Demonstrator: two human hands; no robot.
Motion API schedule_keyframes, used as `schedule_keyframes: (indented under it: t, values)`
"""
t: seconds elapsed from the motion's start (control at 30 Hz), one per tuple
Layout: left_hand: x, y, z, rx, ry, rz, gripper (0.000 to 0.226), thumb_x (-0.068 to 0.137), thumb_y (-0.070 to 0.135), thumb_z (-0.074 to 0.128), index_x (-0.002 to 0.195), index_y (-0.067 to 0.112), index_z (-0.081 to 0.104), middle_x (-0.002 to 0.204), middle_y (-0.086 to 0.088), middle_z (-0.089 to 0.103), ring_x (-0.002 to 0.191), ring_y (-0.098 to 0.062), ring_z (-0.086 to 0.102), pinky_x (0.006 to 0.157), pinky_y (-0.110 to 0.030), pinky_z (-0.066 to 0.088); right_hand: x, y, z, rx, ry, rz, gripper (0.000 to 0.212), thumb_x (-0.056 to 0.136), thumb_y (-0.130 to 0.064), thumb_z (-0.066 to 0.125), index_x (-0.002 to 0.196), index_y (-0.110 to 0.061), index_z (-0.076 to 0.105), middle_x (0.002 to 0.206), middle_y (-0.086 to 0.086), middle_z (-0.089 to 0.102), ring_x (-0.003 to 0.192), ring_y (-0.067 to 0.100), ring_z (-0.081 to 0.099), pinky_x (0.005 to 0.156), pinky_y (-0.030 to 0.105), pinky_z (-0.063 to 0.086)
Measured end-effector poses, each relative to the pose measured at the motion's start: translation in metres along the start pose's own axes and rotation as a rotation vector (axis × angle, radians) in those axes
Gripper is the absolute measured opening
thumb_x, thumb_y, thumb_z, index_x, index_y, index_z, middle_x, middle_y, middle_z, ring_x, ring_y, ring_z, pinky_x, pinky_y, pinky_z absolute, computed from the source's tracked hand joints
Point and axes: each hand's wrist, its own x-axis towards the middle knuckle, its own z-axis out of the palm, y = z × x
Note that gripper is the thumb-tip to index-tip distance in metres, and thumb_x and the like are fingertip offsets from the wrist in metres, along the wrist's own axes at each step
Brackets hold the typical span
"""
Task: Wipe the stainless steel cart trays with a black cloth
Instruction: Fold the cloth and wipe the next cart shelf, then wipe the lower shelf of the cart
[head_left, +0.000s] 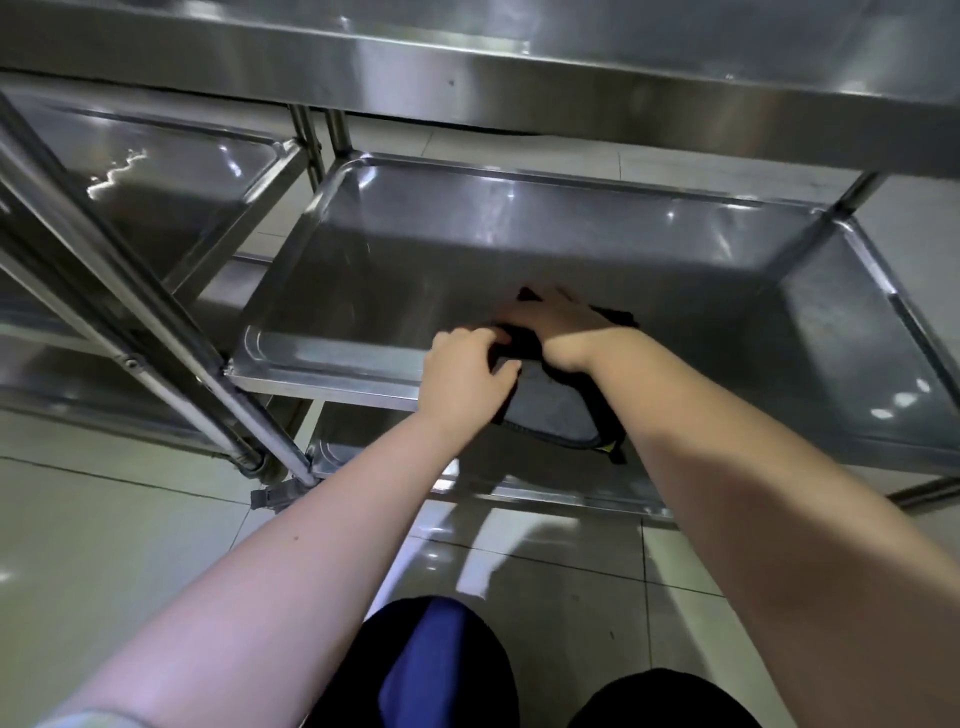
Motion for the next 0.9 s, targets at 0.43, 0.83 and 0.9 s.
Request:
schedule_keyframes:
  t: [0.43, 0.83, 0.9]
  values:
    - [0.007, 0.06, -0.03, 0.114, 0.023, 0.03, 0.033, 0.088, 0.048, 0.065, 0.079, 0.018, 0.056, 0.092, -0.009, 0.068, 0.095, -0.035, 0.062, 0.074, -0.036, 0.035, -0.107, 0.003, -0.064, -0.262, 0.501, 0.0, 0.016, 0.078, 0.002, 0.065, 0.094, 0.001, 0.064, 0.102, 0.021, 0.06, 0.101, 0.04, 0.054, 0.082, 0.041, 0.043]
    - [-0.078, 0.129, 0.004, 0.121, 0.006, 0.886, 0.019, 0.09, 0.032, 0.063, 0.1, 0.017, 0.067, 0.089, -0.005, 0.063, 0.082, -0.032, 0.06, 0.071, -0.039, 0.035, -0.297, 0.015, 0.016, -0.033, 0.821, 0.292, 0.022, 0.08, 0.002, 0.061, 0.099, -0.002, 0.07, 0.103, 0.012, 0.068, 0.094, 0.037, 0.061, 0.083, 0.047, 0.044]
    - [-0.091, 0.116, 0.04, 0.18, -0.236, 0.774, 0.026, 0.094, 0.044, 0.055, 0.106, 0.022, 0.06, 0.096, -0.001, 0.062, 0.091, -0.029, 0.06, 0.076, -0.039, 0.036, -0.306, 0.026, 0.05, 0.035, 0.667, 0.319, 0.02, 0.08, -0.003, 0.058, 0.095, -0.007, 0.071, 0.098, 0.007, 0.069, 0.09, 0.036, 0.061, 0.079, 0.049, 0.045]
